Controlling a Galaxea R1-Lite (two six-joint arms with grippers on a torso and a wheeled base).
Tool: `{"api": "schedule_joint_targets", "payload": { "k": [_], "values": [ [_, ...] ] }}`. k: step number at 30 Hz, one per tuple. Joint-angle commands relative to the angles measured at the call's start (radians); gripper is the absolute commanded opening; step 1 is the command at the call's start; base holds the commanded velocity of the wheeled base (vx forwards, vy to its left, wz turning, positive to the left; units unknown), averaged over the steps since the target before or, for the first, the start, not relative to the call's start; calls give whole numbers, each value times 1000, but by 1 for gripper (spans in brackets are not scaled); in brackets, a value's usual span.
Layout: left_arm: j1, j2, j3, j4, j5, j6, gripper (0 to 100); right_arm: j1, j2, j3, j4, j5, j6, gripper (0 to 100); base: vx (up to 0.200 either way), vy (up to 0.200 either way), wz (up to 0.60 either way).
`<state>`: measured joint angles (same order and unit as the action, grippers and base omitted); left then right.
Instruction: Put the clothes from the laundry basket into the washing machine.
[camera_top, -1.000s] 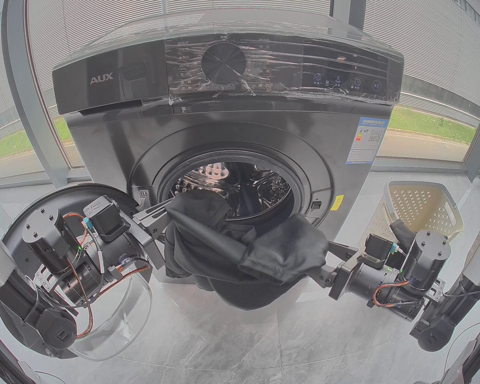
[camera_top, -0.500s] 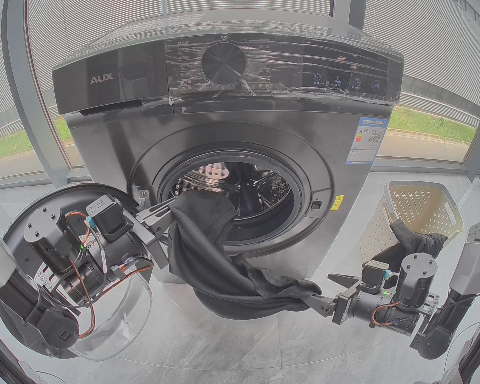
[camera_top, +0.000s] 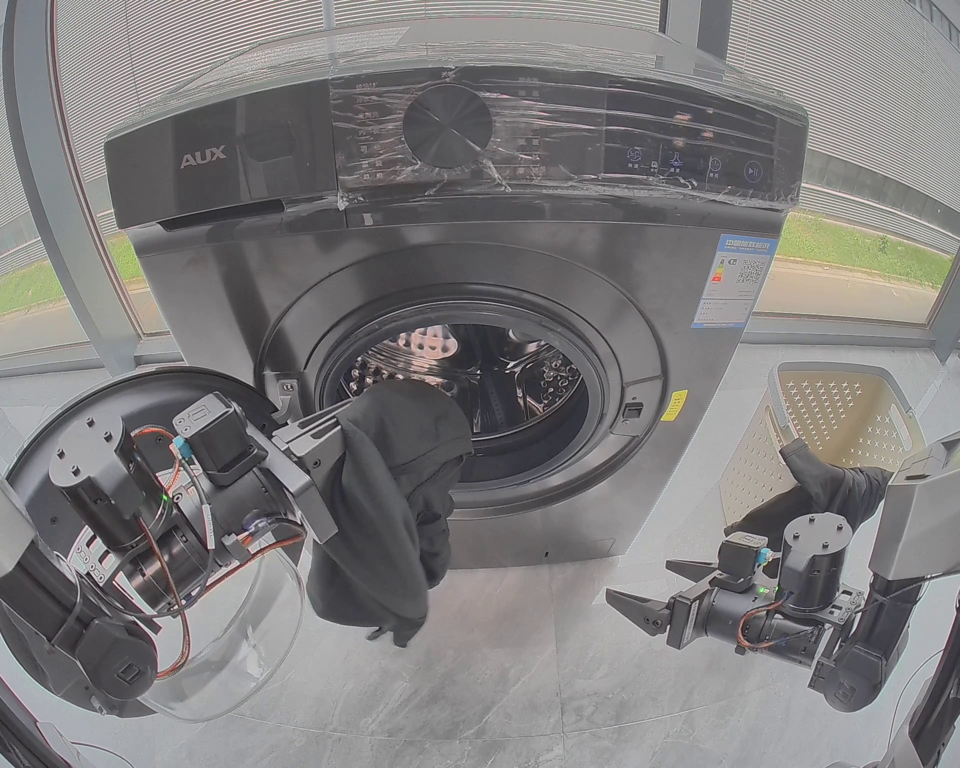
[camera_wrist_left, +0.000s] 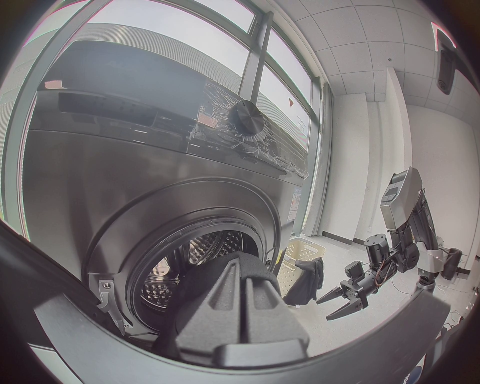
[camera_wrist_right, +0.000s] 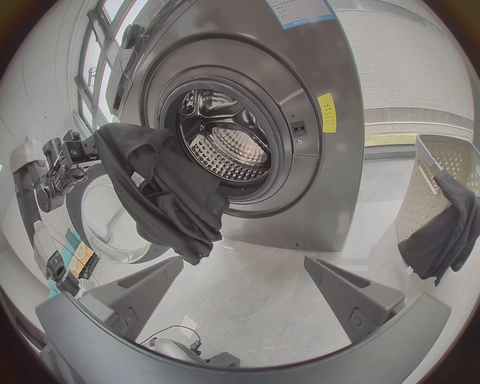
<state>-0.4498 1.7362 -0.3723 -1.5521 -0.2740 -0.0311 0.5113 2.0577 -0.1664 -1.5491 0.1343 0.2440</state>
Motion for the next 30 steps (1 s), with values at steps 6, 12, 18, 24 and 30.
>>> {"api": "schedule_joint_targets", "payload": {
  "k": [6, 12, 18, 24, 30],
  "values": [
    [-7, 3, 4, 0, -2, 5, 0, 33, -4, -70, -2, 2, 1, 100, 0, 0, 0],
    [-10, 2, 3, 0, -2, 2, 0, 127, 1, -168, 1, 5, 15, 100, 0, 0, 0],
    [-15, 2, 1, 0, -2, 0, 0, 168, 39, -254, 4, 47, 20, 100, 0, 0, 0],
    [-36, 3, 1, 0, -1, 0, 0, 181, 102, -275, 3, 57, 17, 100, 0, 0, 0],
    [-46, 3, 1, 0, 1, 0, 0, 214, 162, -312, 3, 74, 17, 100, 0, 0, 0]
  ]
}}
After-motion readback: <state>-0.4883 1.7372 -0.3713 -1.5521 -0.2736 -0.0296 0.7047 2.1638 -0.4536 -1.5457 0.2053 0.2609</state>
